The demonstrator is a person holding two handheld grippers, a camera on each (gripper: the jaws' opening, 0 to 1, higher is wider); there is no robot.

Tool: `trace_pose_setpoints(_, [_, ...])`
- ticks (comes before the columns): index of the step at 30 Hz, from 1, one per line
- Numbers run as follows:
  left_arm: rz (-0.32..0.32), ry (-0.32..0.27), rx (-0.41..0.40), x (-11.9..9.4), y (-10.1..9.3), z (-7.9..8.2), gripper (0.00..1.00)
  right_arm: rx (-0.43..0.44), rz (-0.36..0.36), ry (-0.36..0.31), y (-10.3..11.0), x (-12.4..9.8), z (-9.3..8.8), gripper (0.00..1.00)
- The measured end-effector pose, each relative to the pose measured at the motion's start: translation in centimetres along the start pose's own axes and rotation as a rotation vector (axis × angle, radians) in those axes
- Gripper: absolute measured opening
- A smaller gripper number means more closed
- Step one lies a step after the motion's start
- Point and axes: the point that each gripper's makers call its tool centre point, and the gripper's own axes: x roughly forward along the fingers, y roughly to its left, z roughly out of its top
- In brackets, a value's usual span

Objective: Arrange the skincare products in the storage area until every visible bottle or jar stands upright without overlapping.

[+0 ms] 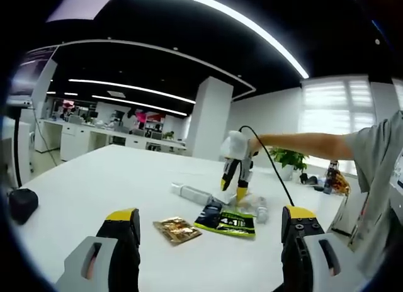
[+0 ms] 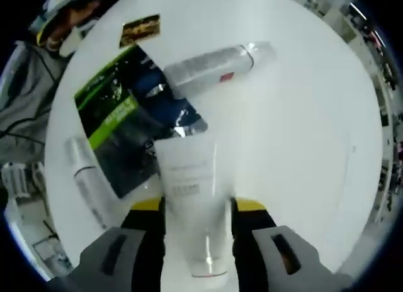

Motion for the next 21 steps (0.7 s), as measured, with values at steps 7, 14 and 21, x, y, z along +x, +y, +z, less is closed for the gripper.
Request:
trace_pose_setpoints(7, [0.002,-0.003,-0.003,-0.3,0.1,0.0,0.95,0.126,-0.019,-0.023,0.8,-0.4,-0.1,0.33])
trace_pose_setpoints(14, [0.007,-0.022,-0.008,-0.4,0.3,0.5,0.95,0.132,-0.179,-0.220,0.6,-3.9,0.2,0.33])
trace_pose_setpoints(21, [-0.007,-0.046,-0.004,-0.5,0.3,1.4,0.95,0.204,-0.380,-0.439,0.2,-7.9,-0.7,0.32])
